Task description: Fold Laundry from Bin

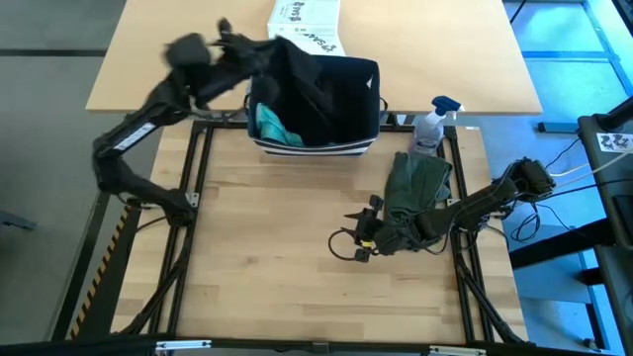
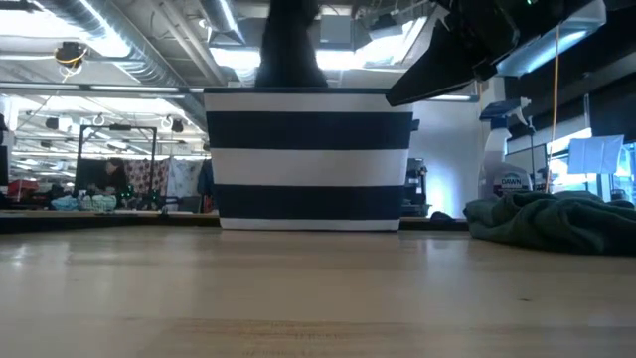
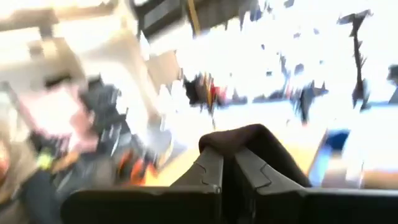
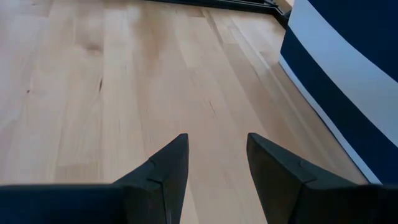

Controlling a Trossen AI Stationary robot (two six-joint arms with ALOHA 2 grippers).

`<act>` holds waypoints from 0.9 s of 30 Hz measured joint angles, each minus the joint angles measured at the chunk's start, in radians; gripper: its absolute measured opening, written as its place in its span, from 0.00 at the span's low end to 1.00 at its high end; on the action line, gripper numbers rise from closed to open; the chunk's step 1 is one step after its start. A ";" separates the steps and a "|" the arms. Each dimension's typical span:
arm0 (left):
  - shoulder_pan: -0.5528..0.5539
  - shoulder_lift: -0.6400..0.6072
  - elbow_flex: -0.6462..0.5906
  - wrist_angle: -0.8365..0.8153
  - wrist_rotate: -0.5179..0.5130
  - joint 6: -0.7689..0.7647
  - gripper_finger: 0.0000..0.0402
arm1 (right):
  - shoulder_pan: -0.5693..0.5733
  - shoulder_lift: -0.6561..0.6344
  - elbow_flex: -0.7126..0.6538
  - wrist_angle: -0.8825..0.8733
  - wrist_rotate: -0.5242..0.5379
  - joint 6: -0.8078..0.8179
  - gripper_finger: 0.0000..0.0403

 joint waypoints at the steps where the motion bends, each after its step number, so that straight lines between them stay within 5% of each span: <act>1: -0.004 -0.019 0.000 0.032 0.030 0.000 0.00 | 0.000 0.000 0.000 0.000 0.002 0.000 0.41; 7: -0.052 -0.090 0.000 0.281 0.201 -0.020 0.02 | 0.000 0.000 0.000 0.001 0.018 0.000 0.41; 14: -0.135 -0.120 0.044 0.648 0.287 -0.111 0.03 | 0.000 0.000 0.000 0.003 0.032 0.004 0.41; 22: -0.236 -0.094 0.302 0.627 0.359 -0.117 0.03 | 0.000 0.000 0.000 0.002 0.033 0.005 0.41; 27: -0.287 -0.102 0.380 0.412 0.405 -0.231 0.03 | 0.000 0.000 0.000 0.002 0.033 0.005 0.41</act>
